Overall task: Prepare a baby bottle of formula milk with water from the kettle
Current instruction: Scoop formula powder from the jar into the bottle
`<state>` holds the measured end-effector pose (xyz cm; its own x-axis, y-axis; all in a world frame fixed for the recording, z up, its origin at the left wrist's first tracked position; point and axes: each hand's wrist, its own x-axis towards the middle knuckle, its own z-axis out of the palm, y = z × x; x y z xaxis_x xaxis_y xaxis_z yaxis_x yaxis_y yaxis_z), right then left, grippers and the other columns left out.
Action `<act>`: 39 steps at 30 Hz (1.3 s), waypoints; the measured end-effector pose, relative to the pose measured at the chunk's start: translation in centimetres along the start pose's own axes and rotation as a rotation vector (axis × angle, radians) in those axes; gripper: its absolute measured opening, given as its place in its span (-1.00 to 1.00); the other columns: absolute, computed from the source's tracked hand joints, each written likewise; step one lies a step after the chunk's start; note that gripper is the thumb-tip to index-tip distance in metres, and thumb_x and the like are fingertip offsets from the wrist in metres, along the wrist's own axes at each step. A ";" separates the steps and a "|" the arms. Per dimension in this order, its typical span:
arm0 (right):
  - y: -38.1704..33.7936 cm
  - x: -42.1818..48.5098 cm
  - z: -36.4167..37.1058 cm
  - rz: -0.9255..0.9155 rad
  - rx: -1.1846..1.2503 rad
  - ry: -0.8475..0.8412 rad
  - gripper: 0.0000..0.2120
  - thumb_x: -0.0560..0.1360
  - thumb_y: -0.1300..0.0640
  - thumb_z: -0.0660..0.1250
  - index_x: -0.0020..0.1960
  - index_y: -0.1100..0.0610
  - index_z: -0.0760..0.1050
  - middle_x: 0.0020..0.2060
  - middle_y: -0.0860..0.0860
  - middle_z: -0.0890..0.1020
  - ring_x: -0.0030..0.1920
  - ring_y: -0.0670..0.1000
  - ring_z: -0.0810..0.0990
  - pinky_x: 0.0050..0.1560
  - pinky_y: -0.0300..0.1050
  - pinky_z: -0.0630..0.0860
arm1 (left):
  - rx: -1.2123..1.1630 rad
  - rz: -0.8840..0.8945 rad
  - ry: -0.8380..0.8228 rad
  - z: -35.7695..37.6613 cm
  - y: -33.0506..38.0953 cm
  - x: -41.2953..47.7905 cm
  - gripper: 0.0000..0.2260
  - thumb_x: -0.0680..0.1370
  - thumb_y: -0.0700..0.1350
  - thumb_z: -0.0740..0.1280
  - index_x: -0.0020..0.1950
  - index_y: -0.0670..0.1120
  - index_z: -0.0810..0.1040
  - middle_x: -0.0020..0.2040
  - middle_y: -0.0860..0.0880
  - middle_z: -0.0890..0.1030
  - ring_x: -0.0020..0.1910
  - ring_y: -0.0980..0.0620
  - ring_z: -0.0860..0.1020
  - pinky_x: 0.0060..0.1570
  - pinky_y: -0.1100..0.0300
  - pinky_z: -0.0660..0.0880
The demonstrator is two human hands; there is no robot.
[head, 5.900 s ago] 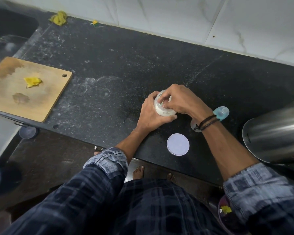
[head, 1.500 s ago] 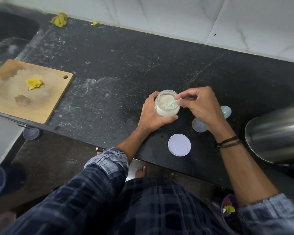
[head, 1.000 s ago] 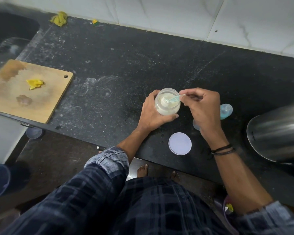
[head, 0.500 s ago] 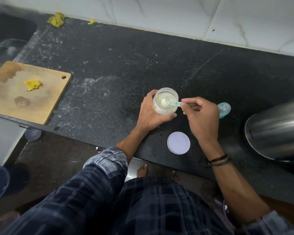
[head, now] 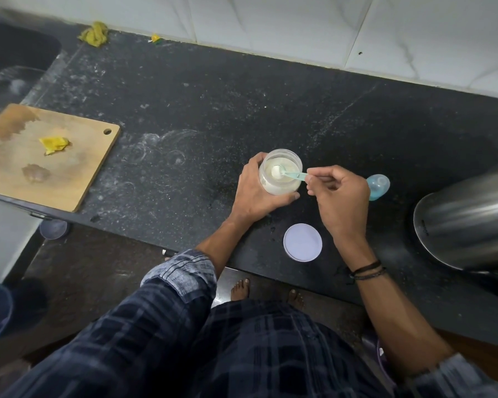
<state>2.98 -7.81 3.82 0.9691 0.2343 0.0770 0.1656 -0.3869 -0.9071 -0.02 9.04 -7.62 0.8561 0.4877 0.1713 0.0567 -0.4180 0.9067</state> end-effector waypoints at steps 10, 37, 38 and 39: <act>-0.5 0.0 0.3 0.104 0.049 -0.012 -0.73 0.50 0.31 0.47 -0.14 -0.08 0.67 -0.30 -0.15 0.72 -0.26 -0.09 0.72 -0.17 -0.28 0.64 | -0.021 -0.033 -0.004 -0.1 0.5 0.0 -0.21 0.15 0.16 0.73 0.27 0.22 0.40 0.19 0.27 0.54 0.21 0.06 0.59 0.20 -0.13 0.56; -1.3 0.6 0.5 0.295 0.336 0.081 -0.78 0.51 0.36 0.48 -0.12 0.04 0.70 -0.25 -0.03 0.76 -0.21 -0.04 0.75 -0.07 -0.15 0.69 | -0.031 -0.036 -0.023 -0.1 0.2 0.1 -0.20 0.15 0.16 0.72 0.29 0.12 0.43 0.18 0.23 0.56 0.21 0.04 0.59 0.20 -0.15 0.54; -1.2 0.4 0.4 0.296 0.354 0.093 -0.78 0.51 0.36 0.48 -0.11 0.05 0.70 -0.26 -0.03 0.76 -0.22 -0.04 0.74 -0.09 -0.19 0.68 | -0.031 -0.036 -0.023 -0.1 0.1 0.1 -0.19 0.15 0.17 0.72 0.29 0.13 0.43 0.19 0.21 0.56 0.21 0.03 0.59 0.20 -0.15 0.54; -1.1 0.1 0.4 0.296 0.358 0.103 -0.78 0.52 0.36 0.48 -0.11 0.05 0.69 -0.26 -0.03 0.76 -0.22 -0.05 0.73 -0.11 -0.21 0.66 | -0.032 -0.034 -0.022 -0.1 0.1 0.1 -0.19 0.15 0.17 0.72 0.29 0.15 0.42 0.19 0.21 0.56 0.22 0.03 0.59 0.20 -0.15 0.54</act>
<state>2.86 -6.98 4.70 0.9812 0.0640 -0.1819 -0.1761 -0.0872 -0.9805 -0.01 9.10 -7.52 0.8651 0.4839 0.1318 0.0698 -0.3764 0.9238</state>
